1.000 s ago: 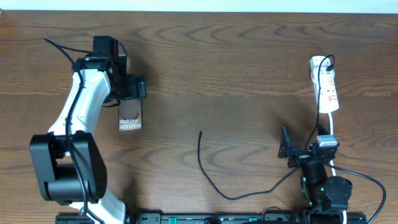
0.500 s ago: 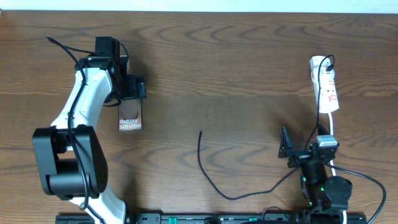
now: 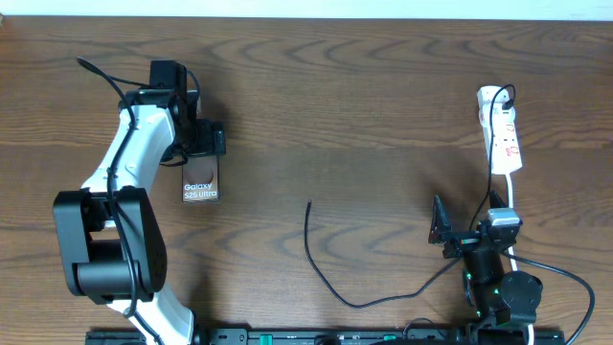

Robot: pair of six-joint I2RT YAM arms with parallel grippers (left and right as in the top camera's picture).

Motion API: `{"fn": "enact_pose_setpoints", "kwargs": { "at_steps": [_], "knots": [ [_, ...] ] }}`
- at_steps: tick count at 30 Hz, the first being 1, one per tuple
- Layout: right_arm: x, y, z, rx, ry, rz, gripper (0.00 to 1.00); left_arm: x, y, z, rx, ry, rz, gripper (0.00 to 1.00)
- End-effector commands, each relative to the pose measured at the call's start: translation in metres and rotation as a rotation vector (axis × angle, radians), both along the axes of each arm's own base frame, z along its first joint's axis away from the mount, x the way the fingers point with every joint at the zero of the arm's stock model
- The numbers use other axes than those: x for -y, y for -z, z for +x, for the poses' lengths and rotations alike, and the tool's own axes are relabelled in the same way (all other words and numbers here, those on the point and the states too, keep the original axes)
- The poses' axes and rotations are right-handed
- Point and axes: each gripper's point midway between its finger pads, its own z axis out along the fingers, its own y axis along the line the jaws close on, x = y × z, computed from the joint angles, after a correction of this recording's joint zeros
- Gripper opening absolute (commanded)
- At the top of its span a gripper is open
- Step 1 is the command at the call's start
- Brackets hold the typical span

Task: Plug charger to phone and switch on socket
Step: 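Move the left gripper forward over the upright silver phone, then lower the left gripper and close it on the phone's sides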

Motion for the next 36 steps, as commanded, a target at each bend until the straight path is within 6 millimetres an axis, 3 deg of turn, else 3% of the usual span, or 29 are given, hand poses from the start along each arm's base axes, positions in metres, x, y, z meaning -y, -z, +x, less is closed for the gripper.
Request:
{"fn": "enact_pose_setpoints", "kwargs": {
  "at_steps": [1, 20, 36],
  "knots": [
    [-0.002, 0.001, 0.000, 0.001, -0.006, -0.012, 0.99, -0.001, 0.007, -0.005, -0.027, -0.004, 0.010, 0.98],
    [-0.002, 0.001, 0.000, 0.001, -0.006, -0.012, 0.99, -0.001, 0.028, -0.017, -0.047, -0.004, 0.010, 0.98],
    [-0.002, 0.001, 0.000, 0.001, -0.006, -0.012, 0.99, -0.001, 0.028, -0.012, -0.026, -0.004, 0.011, 0.98]
  ]
}}
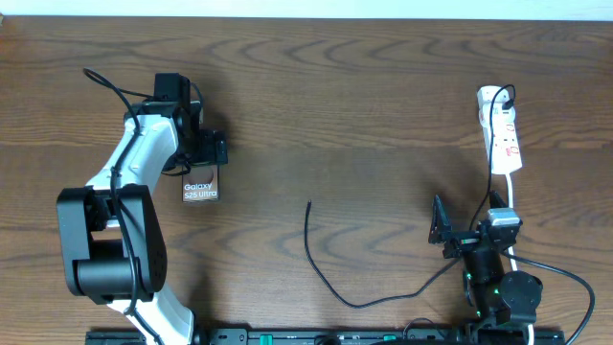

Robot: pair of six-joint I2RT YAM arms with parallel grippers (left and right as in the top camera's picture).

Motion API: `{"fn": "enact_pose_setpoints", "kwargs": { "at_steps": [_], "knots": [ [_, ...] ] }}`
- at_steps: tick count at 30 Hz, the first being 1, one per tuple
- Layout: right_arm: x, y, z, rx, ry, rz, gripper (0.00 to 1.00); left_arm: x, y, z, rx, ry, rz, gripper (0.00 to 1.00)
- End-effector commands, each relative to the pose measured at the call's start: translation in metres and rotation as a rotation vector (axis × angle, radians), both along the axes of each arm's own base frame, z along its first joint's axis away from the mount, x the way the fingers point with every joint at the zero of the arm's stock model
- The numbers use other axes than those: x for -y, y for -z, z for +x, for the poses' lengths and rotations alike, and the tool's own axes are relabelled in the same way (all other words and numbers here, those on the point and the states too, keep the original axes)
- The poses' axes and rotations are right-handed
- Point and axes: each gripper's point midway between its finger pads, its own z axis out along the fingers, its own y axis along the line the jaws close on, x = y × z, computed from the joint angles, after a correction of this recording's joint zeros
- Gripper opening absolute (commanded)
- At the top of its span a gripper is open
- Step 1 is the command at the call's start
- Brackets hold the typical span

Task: Plug charger to phone and switch on socket
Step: 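Lower the left gripper and close it on the phone's sides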

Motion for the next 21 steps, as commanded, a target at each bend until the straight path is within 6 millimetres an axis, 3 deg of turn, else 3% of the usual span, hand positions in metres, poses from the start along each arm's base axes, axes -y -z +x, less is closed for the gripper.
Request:
{"fn": "enact_pose_setpoints", "kwargs": {
  "at_steps": [1, 9, 21],
  "knots": [
    [-0.002, 0.001, 0.000, 0.001, -0.006, -0.012, 0.99, 0.000, 0.006, -0.001, -0.014, -0.003, 0.008, 0.98],
    [-0.002, 0.001, 0.000, 0.001, -0.006, -0.012, 0.99, 0.000, 0.032, -0.004, -0.070, -0.003, 0.006, 0.98],
    [-0.002, 0.001, 0.000, 0.001, -0.006, -0.012, 0.99, -0.004, 0.032, -0.004, -0.071, -0.006, 0.026, 0.98]
  ]
}}
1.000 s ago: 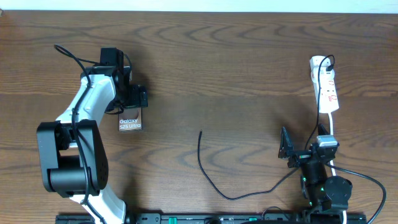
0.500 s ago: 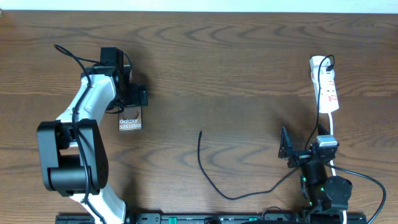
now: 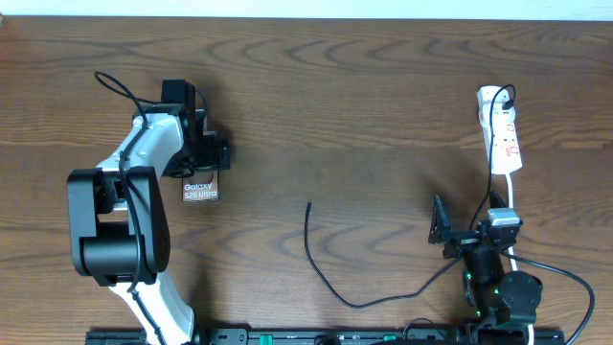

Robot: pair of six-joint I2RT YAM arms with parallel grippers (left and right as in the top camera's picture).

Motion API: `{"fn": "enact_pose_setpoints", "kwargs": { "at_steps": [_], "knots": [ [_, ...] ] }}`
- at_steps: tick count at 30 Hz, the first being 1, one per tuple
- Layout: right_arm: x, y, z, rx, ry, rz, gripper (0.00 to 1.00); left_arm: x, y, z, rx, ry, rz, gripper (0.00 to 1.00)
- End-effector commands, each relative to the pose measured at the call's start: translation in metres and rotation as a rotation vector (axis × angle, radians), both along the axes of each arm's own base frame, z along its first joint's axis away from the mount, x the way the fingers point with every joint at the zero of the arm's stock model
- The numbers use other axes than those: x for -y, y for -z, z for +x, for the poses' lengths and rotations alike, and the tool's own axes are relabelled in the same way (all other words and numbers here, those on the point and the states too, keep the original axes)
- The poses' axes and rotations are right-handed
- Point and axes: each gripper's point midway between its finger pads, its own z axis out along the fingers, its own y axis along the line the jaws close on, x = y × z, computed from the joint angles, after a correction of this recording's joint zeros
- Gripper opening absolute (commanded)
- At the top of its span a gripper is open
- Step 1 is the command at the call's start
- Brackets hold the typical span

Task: Plug charger to phone and switch on socket
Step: 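Lower the left gripper and close it on the phone's sides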

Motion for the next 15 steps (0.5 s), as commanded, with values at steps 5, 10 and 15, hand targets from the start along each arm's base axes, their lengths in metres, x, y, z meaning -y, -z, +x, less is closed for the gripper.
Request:
{"fn": "enact_pose_setpoints", "kwargs": {
  "at_steps": [5, 10, 15],
  "knots": [
    [-0.0017, 0.0006, -0.0003, 0.001, -0.006, -0.012, 0.99, -0.0046, 0.0005, -0.0014, -0.003, -0.006, 0.031, 0.98],
    [-0.0017, 0.0006, -0.0003, 0.001, -0.006, -0.012, 0.99, -0.0049, 0.0004, -0.0005, 0.000, -0.006, 0.032, 0.98],
    [-0.0017, 0.0006, -0.0003, 0.001, -0.006, -0.012, 0.99, -0.0047, 0.0005, 0.0004, 0.004, -0.006, 0.031, 0.98]
  ]
}}
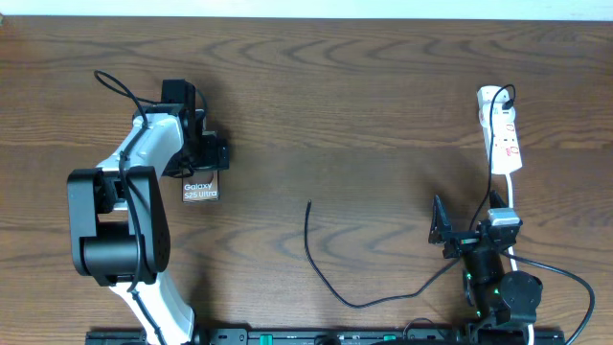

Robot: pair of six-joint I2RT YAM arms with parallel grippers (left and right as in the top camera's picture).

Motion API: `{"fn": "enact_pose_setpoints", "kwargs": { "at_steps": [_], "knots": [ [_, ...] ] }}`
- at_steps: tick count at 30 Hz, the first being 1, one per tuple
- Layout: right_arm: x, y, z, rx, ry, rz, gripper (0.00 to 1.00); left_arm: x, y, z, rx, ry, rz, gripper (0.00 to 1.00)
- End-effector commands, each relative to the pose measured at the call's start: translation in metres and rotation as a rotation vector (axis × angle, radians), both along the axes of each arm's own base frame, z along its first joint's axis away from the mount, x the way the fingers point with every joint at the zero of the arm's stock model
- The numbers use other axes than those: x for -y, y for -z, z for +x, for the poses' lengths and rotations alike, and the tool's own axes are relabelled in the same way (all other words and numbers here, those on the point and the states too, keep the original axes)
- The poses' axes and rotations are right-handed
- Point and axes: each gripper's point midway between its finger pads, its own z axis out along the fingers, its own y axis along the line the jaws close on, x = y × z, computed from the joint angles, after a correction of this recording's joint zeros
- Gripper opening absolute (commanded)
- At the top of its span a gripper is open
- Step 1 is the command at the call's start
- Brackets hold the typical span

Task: Plug charger to phone and switch on socket
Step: 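Lower the left gripper and close it on the phone's sides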

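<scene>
The phone (200,188) lies face up on the left of the table, its screen reading Galaxy S25 Ultra. My left gripper (206,153) hangs over the phone's far end and hides it. Its fingers seem to straddle the phone's width, but their grip is not clear from above. The black charger cable (321,270) has its free tip near the table's middle and curves back to the right. The white power socket strip (501,129) lies at the far right with a plug in its far end. My right gripper (441,230) rests near the front right, holding nothing.
A white lead runs from the socket strip toward the right arm's base (498,292). The left arm's base (110,254) stands at the front left. Bare brown wood lies between the phone and the cable tip.
My left gripper first hung just beyond the phone's far end. It then stood closer to the phone, with the arm's elbow swung right. It is now over the phone's far end. The phone, cable, socket strip and right arm stayed put.
</scene>
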Motion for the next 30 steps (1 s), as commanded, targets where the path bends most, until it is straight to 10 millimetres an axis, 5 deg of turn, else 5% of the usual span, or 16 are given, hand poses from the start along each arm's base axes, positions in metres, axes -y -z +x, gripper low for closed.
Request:
{"fn": "enact_pose_setpoints", "kwargs": {
  "at_steps": [1, 30],
  "knots": [
    [-0.002, 0.001, 0.000, 0.001, -0.006, -0.012, 0.99, -0.002, 0.001, -0.001, 0.000, -0.004, 0.012, 0.98],
    [-0.002, 0.001, 0.000, 0.001, -0.006, -0.012, 0.99, -0.001, 0.013, -0.004, -0.031, -0.003, 0.012, 0.98]
  ]
}}
